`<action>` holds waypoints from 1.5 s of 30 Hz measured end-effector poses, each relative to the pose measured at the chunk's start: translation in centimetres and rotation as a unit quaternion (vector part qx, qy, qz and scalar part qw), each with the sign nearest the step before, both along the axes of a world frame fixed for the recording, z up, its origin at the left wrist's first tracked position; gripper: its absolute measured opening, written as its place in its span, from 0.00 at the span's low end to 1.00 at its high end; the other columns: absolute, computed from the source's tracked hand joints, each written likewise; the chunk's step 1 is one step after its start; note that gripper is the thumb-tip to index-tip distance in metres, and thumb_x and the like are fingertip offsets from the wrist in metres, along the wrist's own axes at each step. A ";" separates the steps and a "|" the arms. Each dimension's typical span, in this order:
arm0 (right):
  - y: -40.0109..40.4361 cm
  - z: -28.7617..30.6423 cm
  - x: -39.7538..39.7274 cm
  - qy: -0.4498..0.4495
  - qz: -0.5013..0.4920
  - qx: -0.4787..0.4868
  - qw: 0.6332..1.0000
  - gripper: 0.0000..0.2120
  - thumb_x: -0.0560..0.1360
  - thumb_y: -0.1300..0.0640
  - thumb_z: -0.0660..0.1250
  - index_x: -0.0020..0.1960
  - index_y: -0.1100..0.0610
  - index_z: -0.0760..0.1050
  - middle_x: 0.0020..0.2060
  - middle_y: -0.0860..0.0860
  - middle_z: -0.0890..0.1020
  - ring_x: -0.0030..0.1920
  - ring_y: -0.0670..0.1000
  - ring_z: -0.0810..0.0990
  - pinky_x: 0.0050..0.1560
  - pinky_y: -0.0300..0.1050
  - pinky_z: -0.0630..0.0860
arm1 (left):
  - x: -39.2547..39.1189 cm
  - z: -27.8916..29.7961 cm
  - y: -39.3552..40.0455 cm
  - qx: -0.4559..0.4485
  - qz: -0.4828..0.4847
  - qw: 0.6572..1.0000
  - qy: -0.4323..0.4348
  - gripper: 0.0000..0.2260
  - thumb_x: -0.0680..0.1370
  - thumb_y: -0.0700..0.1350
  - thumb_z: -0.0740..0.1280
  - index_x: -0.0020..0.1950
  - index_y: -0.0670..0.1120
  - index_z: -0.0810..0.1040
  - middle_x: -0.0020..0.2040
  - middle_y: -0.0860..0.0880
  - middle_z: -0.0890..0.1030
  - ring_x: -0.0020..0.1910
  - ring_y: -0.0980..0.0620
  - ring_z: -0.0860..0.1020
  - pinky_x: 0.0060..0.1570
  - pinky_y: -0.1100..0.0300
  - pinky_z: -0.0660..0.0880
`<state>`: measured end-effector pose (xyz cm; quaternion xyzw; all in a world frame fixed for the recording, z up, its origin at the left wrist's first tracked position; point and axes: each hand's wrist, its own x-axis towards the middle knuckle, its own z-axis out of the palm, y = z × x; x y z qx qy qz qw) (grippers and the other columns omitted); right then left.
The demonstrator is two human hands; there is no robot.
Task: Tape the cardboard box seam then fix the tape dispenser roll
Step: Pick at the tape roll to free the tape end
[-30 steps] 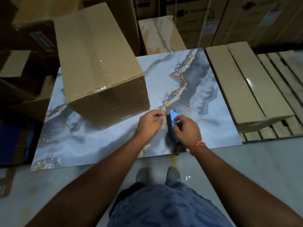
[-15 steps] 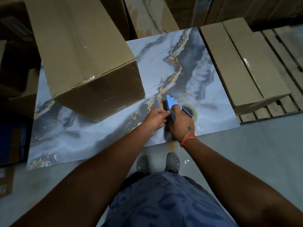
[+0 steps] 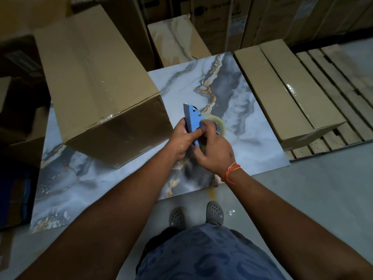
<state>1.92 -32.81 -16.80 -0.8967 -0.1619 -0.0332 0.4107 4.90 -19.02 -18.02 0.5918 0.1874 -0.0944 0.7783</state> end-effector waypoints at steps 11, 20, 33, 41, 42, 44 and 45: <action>-4.2 5.3 6.1 0.071 0.004 0.188 0.980 0.19 0.71 0.64 0.69 0.61 0.55 0.79 0.55 0.50 0.84 0.56 0.47 0.81 0.55 0.48 0.81 | 0.8 2.2 3.3 0.064 -0.257 0.963 -0.053 0.26 0.70 0.39 0.79 0.64 0.52 0.77 0.57 0.52 0.84 0.60 0.50 0.82 0.58 0.53 0.82; -6.0 5.5 7.5 0.267 0.158 0.222 0.925 0.27 0.73 0.77 0.62 0.69 0.62 0.74 0.58 0.56 0.79 0.58 0.45 0.79 0.57 0.37 0.78 | 1.0 3.2 2.8 0.157 -0.342 0.923 -0.073 0.32 0.71 0.40 0.81 0.73 0.49 0.74 0.66 0.51 0.81 0.68 0.52 0.78 0.68 0.55 0.75; -7.0 3.8 7.3 0.229 0.172 0.156 0.946 0.26 0.72 0.74 0.66 0.68 0.58 0.77 0.58 0.56 0.84 0.62 0.50 0.81 0.64 0.46 0.78 | 0.3 2.1 3.1 0.197 -0.293 0.932 -0.079 0.34 0.70 0.31 0.79 0.73 0.41 0.73 0.63 0.52 0.81 0.66 0.56 0.78 0.62 0.63 0.76; -6.6 4.4 7.5 0.212 0.168 0.190 0.944 0.25 0.72 0.72 0.69 0.68 0.60 0.76 0.57 0.60 0.84 0.58 0.59 0.80 0.65 0.54 0.78 | -0.1 2.2 3.3 0.170 -0.296 0.938 -0.060 0.34 0.69 0.34 0.79 0.73 0.40 0.73 0.68 0.38 0.78 0.71 0.41 0.76 0.74 0.45 0.71; -6.6 4.6 7.6 0.214 0.172 0.193 0.942 0.24 0.72 0.72 0.70 0.67 0.60 0.76 0.56 0.59 0.84 0.56 0.57 0.80 0.64 0.53 0.78 | -0.1 2.2 3.4 0.171 -0.298 0.937 -0.059 0.34 0.69 0.34 0.79 0.73 0.40 0.72 0.69 0.37 0.77 0.71 0.41 0.76 0.74 0.43 0.70; -6.5 4.7 7.7 0.219 0.178 0.194 0.940 0.24 0.72 0.71 0.70 0.67 0.61 0.76 0.54 0.56 0.84 0.54 0.51 0.79 0.62 0.48 0.79 | 0.0 2.2 3.6 0.175 -0.305 0.934 -0.057 0.33 0.70 0.33 0.79 0.73 0.40 0.72 0.69 0.36 0.77 0.72 0.38 0.74 0.75 0.41 0.69; -6.4 4.8 7.8 0.220 0.179 0.195 0.939 0.23 0.73 0.71 0.70 0.67 0.61 0.76 0.52 0.56 0.83 0.53 0.50 0.79 0.61 0.47 0.79 | 0.0 2.2 3.7 0.175 -0.306 0.934 -0.056 0.33 0.70 0.33 0.79 0.73 0.40 0.72 0.69 0.36 0.77 0.72 0.38 0.74 0.75 0.41 0.69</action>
